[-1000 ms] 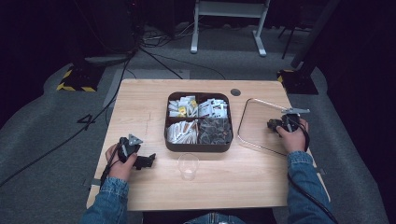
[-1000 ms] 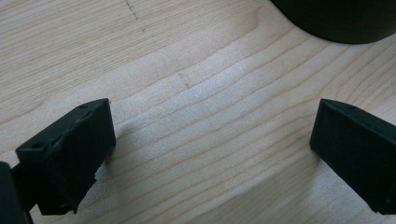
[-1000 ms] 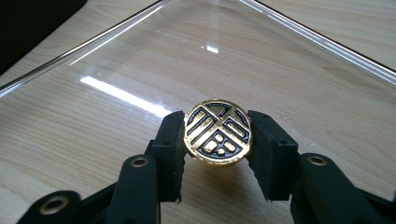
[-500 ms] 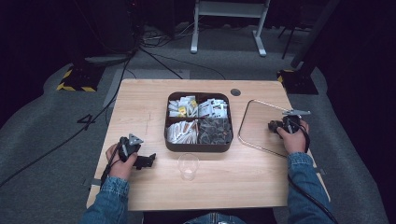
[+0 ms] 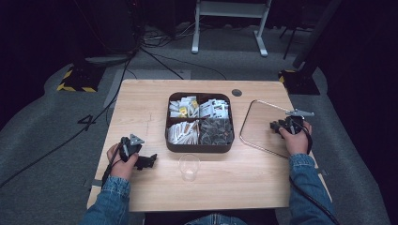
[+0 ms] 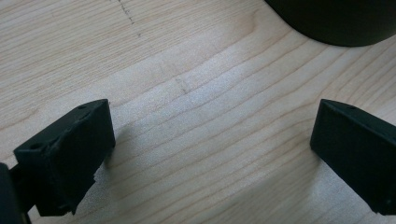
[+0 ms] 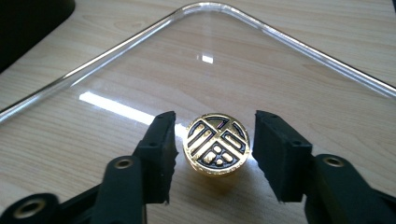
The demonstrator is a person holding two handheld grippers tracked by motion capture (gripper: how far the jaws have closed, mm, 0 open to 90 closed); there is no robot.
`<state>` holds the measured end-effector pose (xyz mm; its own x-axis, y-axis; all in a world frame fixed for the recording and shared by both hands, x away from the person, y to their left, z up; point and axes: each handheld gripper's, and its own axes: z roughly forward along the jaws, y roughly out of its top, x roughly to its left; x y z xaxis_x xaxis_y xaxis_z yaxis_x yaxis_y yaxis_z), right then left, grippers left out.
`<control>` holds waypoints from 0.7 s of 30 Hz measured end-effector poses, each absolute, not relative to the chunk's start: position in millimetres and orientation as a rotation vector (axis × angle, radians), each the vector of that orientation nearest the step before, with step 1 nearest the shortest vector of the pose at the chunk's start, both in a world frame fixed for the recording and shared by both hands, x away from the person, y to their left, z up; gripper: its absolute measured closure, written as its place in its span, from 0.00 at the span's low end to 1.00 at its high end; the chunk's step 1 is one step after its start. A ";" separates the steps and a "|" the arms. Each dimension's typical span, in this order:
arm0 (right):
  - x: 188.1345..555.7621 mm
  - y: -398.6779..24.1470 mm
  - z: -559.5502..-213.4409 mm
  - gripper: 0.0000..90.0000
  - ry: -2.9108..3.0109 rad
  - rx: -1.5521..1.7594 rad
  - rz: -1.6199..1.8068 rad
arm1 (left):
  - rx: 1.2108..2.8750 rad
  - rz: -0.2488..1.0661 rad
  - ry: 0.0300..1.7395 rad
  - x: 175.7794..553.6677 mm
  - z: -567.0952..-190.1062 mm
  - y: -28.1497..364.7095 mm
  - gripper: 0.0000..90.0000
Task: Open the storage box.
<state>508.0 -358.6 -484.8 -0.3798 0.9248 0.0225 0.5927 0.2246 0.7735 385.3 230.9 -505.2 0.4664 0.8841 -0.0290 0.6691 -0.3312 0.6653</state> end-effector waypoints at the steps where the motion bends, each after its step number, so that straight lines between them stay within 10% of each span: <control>1: 508.0 -358.6 -484.8 0.52 2.058 1.395 0.994 | 2.104 0.455 1.285 385.4 -505.2 230.8 0.00; 21: 485.8 -339.9 -429.9 0.47 1.938 1.355 1.234 | 2.110 0.453 1.277 389.8 -505.1 229.5 0.00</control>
